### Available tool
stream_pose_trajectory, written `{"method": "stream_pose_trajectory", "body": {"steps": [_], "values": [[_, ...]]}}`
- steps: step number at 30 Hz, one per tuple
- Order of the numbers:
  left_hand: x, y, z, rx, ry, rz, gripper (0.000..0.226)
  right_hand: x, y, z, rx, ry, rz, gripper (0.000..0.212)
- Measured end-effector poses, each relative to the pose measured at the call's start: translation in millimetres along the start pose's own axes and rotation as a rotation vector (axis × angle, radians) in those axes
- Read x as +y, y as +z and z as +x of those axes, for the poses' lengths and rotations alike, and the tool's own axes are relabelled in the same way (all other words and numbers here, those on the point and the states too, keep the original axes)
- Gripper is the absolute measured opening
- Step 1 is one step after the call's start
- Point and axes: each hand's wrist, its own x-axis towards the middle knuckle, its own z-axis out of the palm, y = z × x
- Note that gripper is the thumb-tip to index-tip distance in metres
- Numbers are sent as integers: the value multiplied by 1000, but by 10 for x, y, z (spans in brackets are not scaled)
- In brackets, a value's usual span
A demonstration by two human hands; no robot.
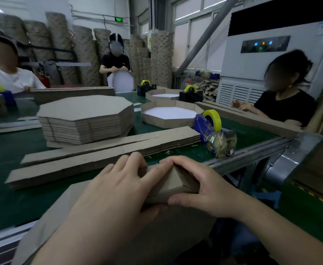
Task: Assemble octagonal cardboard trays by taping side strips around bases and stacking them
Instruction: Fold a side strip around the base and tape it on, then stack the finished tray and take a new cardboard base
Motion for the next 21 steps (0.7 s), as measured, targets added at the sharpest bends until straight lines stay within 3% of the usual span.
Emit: {"method": "stream_pose_trajectory", "body": {"steps": [6, 14, 21], "values": [[88, -663, -257, 150, -5, 36, 71, -729, -214, -164, 73, -194, -96, 66], [137, -1546, -266, 445, 21, 129, 76, -1809, -715, -203, 204, -431, -326, 56], [-96, -1539, 80, 658, 88, 180, 72, -1984, -992, 39, 341, -577, -718, 76]]}}
